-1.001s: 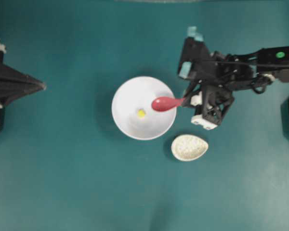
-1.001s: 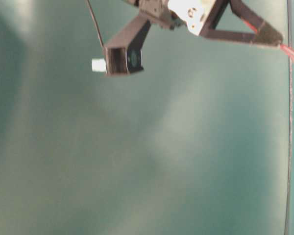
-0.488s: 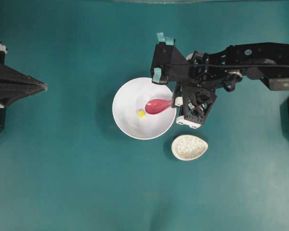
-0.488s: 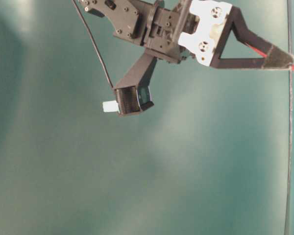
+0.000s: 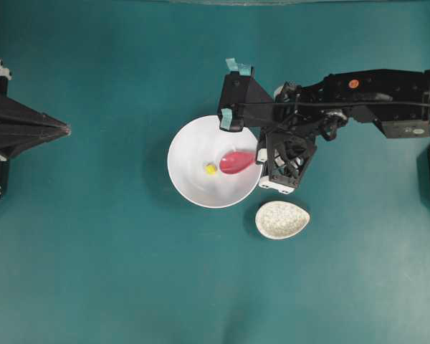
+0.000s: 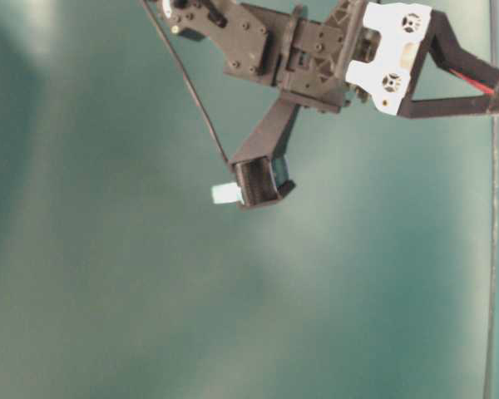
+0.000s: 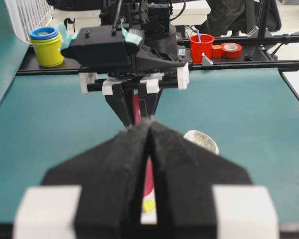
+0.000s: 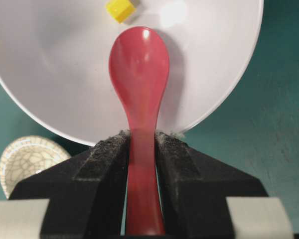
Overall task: Scoop the yellow hexagonal prism block from the bowl with a spoon using the right arm.
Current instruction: 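Push the spoon bowl under the yellow block with the right gripper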
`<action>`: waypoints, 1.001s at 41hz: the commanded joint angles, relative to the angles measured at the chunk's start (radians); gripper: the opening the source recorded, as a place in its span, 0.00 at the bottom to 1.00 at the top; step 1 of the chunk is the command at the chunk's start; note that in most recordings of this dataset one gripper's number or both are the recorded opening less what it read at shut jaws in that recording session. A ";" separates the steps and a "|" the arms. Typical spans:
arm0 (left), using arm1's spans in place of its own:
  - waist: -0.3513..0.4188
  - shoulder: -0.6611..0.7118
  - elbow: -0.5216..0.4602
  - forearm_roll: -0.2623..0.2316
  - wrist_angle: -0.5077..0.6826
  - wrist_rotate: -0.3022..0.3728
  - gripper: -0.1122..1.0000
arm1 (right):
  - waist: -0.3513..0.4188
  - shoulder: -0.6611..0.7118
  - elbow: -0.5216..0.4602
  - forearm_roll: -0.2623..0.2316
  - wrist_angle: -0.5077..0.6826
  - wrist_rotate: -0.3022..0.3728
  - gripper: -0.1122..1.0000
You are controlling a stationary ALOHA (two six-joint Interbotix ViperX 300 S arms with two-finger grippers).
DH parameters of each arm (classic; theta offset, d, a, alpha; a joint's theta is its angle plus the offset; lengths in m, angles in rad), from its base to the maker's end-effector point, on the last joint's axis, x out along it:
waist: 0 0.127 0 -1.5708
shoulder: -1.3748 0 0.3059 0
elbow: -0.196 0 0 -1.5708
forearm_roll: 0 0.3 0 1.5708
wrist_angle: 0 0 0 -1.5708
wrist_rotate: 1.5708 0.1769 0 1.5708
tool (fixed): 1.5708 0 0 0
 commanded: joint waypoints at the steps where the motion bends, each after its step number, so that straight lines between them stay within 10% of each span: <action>1: 0.002 0.009 -0.026 0.003 -0.003 0.002 0.09 | 0.000 -0.008 -0.023 -0.002 -0.006 0.002 0.30; 41: 0.002 0.003 -0.026 0.003 0.020 0.002 0.09 | 0.032 0.072 -0.107 -0.002 -0.132 -0.011 0.30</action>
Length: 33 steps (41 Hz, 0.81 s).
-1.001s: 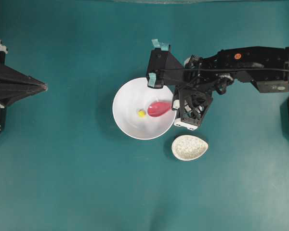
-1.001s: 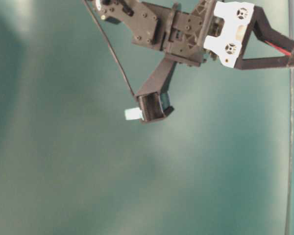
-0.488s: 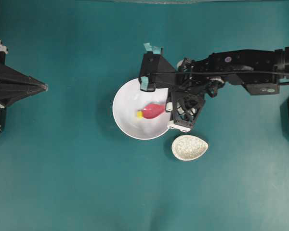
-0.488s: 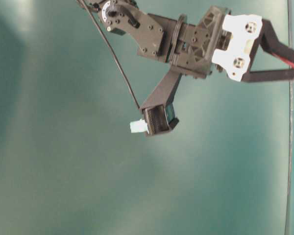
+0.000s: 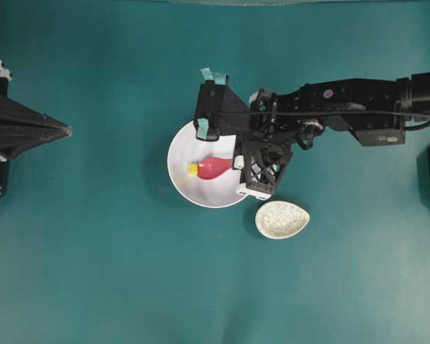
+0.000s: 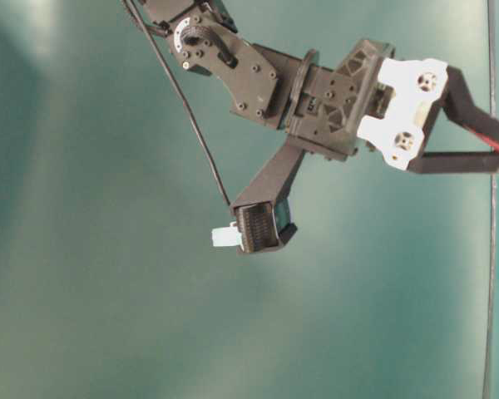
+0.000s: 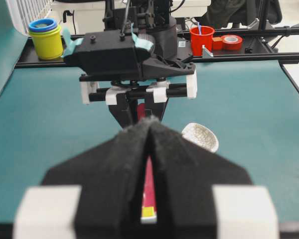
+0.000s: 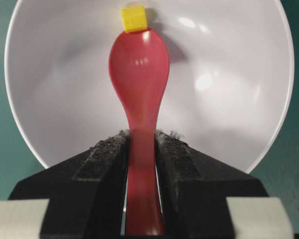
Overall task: Scoop the yellow hexagonal prism block from the bowl with a spoon using the right arm.
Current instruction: 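Push the spoon bowl under the yellow block with the right gripper, then tilt and raise the spoon with the yellow block using the right gripper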
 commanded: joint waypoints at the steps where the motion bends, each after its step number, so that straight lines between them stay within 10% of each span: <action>1: 0.002 0.005 -0.028 0.003 -0.005 0.002 0.09 | 0.002 -0.012 -0.026 -0.002 -0.032 -0.005 0.30; 33: 0.000 0.005 -0.026 0.003 -0.005 0.002 0.09 | 0.002 -0.021 -0.051 -0.005 -0.097 -0.008 0.30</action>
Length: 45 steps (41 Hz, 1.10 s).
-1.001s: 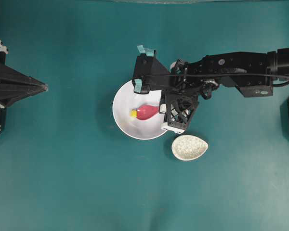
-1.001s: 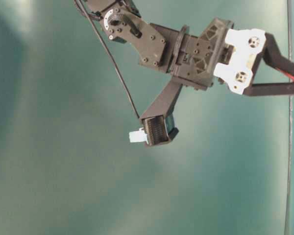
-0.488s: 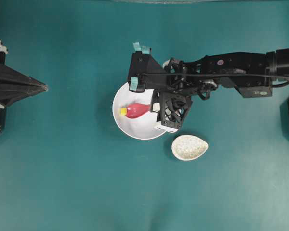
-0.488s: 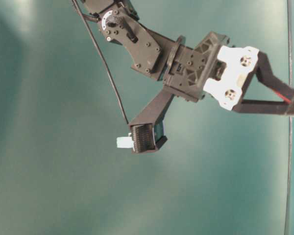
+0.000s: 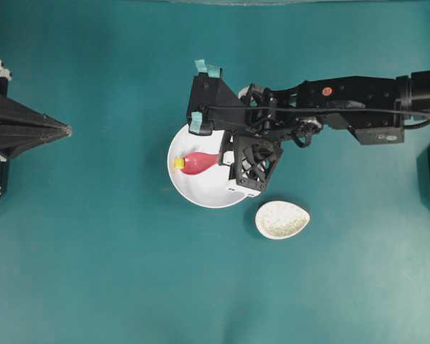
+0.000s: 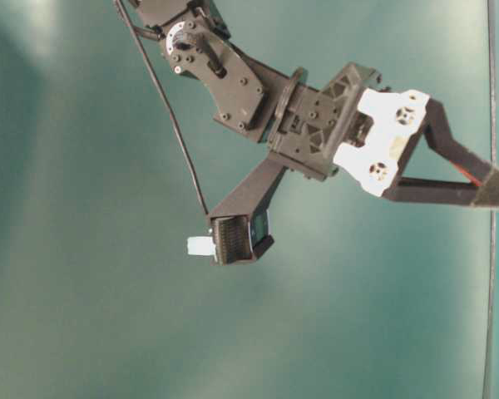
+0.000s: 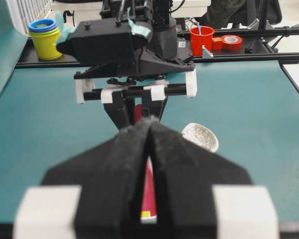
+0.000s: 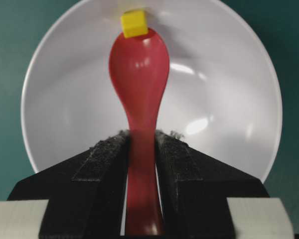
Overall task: Scoop the yellow hexagonal prism block from the bowl with a spoon using the right arm.
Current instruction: 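Tilt and raise the spoon with the yellow block using the right gripper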
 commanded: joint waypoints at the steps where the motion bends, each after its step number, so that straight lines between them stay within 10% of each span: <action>1: 0.002 0.006 -0.028 0.003 -0.005 0.002 0.09 | 0.002 -0.023 -0.025 -0.002 -0.012 -0.002 0.30; 45: 0.000 0.006 -0.026 0.003 -0.005 0.000 0.09 | 0.002 -0.170 0.123 -0.005 -0.233 0.005 0.30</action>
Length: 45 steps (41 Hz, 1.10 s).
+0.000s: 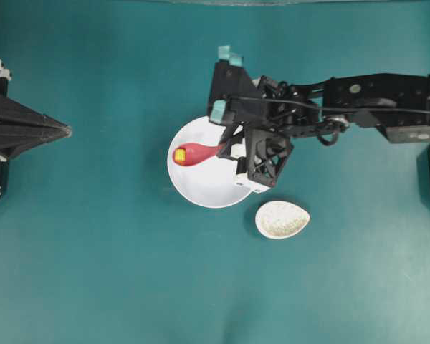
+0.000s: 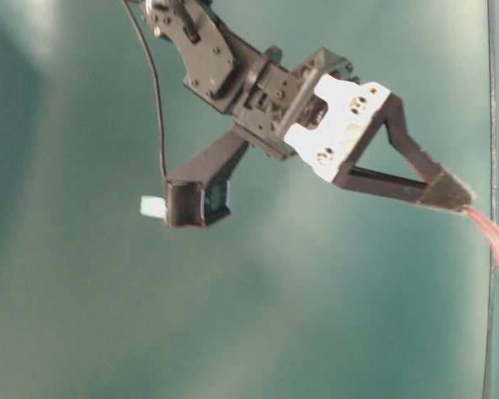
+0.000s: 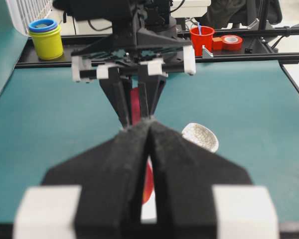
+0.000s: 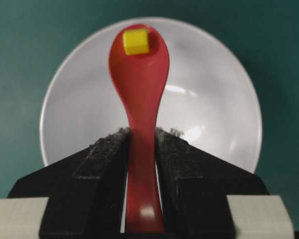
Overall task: Scoop the yellow hexagonal prism block from the bowl with a spoon using the right arm.
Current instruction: 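Tilt and raise the spoon with the yellow block using the right gripper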
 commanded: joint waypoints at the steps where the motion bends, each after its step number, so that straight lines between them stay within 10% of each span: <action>1: 0.002 0.008 -0.028 0.002 -0.005 0.000 0.09 | 0.002 -0.061 0.021 -0.002 -0.069 -0.002 0.30; 23: 0.002 0.008 -0.028 0.003 -0.005 0.000 0.09 | 0.002 -0.313 0.247 -0.002 -0.433 -0.006 0.30; 45: 0.000 0.008 -0.026 0.003 -0.005 0.000 0.09 | 0.002 -0.393 0.288 -0.002 -0.465 -0.003 0.30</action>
